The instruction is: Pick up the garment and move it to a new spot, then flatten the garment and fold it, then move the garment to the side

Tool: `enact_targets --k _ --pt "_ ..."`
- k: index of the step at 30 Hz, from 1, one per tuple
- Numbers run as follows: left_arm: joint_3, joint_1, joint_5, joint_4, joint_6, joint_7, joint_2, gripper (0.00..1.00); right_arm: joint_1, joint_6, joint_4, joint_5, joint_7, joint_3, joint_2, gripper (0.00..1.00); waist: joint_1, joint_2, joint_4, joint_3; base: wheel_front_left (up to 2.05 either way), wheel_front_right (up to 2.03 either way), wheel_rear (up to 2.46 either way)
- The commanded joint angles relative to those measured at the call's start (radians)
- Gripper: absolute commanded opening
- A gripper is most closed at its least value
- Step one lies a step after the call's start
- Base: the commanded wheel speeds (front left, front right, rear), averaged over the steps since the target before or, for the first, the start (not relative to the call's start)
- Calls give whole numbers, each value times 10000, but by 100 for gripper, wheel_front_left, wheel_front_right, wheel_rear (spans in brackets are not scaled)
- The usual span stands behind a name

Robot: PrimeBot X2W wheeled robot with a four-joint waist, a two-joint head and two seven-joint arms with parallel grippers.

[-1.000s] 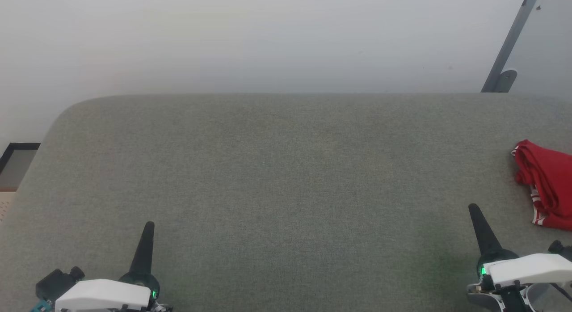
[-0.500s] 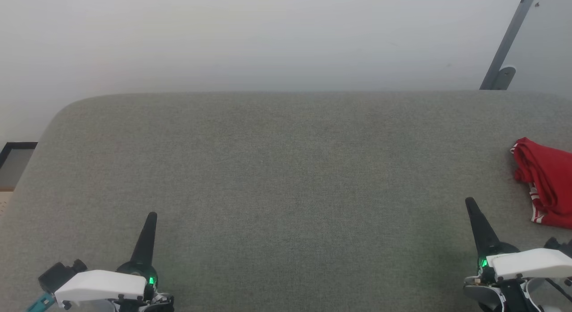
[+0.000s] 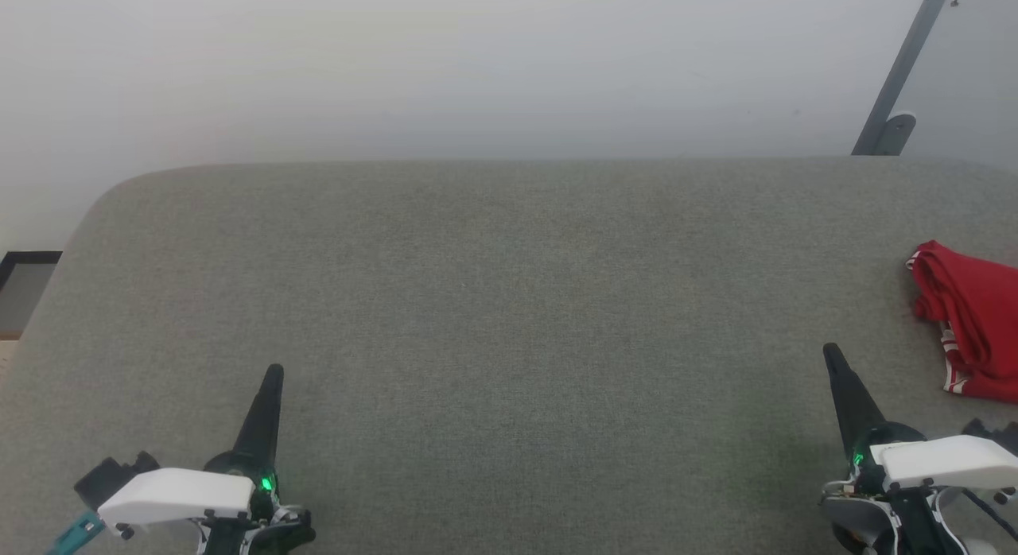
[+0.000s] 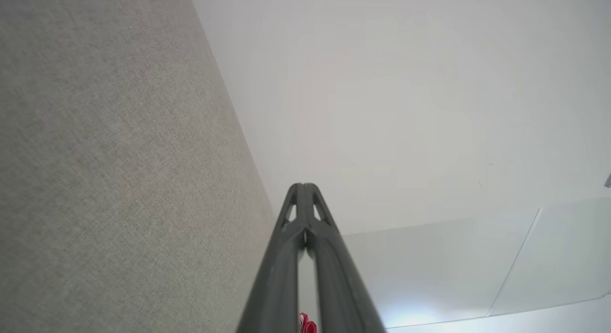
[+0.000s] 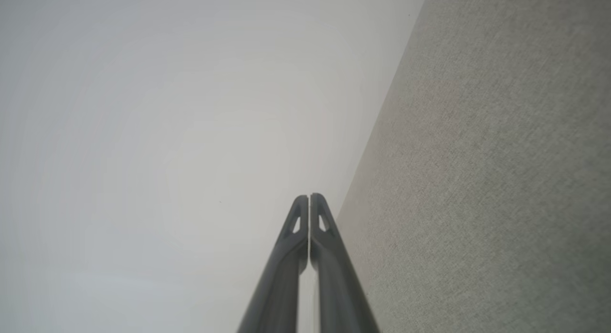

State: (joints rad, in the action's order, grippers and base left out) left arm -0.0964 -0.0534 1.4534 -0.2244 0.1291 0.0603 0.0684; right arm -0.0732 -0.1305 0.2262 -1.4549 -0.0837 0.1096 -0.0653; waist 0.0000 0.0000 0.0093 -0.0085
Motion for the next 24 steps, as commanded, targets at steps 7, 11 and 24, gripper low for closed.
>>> enact_targets --k 7,11,24 --pt "-58 -344 630 -50 24 181 -30 0 -223 -4 47 -572 -139 39 67 0 0 0 -27 33 0 0 0" --pt "-72 -420 899 -96 25 272 -53 0 -278 -4 89 -814 -177 44 93 0 0 0 -41 51 0 0 0" --pt "-114 -603 1634 -212 28 490 -128 0 -393 -4 209 -1576 -320 56 176 0 0 0 -89 111 0 0 0"
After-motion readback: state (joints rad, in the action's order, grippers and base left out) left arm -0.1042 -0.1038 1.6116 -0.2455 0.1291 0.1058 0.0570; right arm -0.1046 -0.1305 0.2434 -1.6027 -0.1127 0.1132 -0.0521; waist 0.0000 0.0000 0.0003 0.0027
